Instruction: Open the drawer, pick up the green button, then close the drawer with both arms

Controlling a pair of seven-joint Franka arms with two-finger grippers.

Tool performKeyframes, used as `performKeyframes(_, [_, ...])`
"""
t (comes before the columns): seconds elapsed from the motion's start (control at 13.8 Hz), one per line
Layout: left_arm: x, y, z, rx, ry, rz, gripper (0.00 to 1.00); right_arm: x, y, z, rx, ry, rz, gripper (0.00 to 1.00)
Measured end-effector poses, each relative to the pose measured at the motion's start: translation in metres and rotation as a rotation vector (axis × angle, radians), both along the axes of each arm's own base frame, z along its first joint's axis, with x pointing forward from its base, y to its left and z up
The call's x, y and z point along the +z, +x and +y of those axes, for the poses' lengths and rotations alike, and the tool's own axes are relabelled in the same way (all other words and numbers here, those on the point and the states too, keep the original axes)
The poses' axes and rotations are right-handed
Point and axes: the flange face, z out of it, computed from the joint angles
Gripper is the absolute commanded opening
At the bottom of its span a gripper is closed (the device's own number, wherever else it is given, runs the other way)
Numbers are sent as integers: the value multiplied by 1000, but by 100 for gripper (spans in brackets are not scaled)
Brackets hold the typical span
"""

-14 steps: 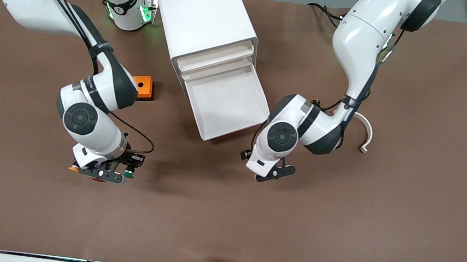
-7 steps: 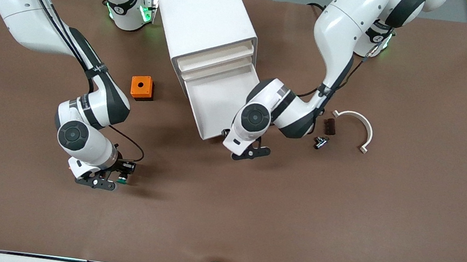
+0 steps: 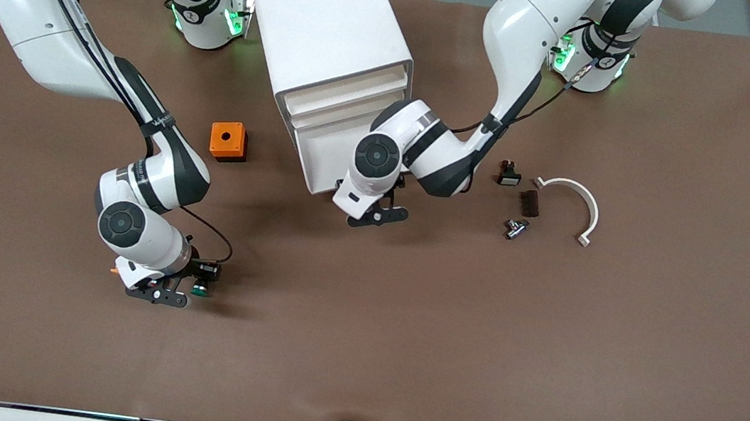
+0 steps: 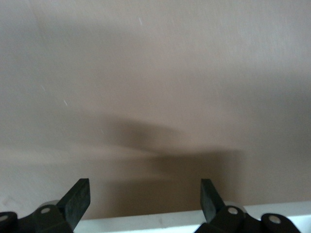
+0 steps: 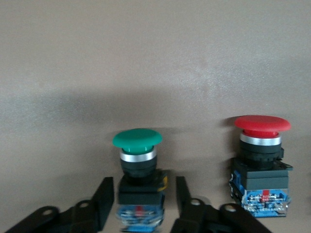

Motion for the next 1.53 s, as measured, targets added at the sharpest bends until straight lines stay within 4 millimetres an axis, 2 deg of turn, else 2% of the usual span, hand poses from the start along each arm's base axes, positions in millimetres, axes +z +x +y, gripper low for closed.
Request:
performKeyframes(0.07, [-1, -10, -7, 3, -15, 25, 100, 4, 3, -1, -3, 1, -10, 100])
performKeyframes(0.22, [-6, -27, -16, 5, -33, 72, 100, 26, 12, -4, -6, 0, -51, 100])
performKeyframes(0.51, [-10, -56, -32, 32, -30, 129, 100, 101, 19, -16, 35, -64, -97, 100])
performKeyframes(0.65, [-10, -67, -39, 41, -28, 146, 100, 140, 17, -34, 42, -57, -81, 100])
performKeyframes(0.8, [-12, -75, -42, 48, -21, 160, 100, 182, 13, -66, 61, -31, -60, 100])
performKeyframes(1.02, [-16, -80, -43, 64, -8, 169, 100, 257, -9, -95, 55, -42, -34, 100])
performKeyframes(1.16, [-16, -79, -42, 77, -3, 170, 100, 299, -29, -98, 55, -54, -19, 100])
performKeyframes(1.31, [-13, -70, -37, 91, -7, 163, 100, 332, -47, -97, 55, -55, -15, 100])
performKeyframes(1.38, [-7, -58, -31, 110, -14, 151, 100, 347, -54, -99, 52, -54, -20, 100])
performKeyframes(1.45, [5, -35, -19, 143, -26, 129, 100, 360, -62, -102, 47, -55, -19, 100])
performKeyframes(1.53, [23, -4, 2, 192, -43, 106, 100, 373, -70, -105, 42, -55, -14, 100])
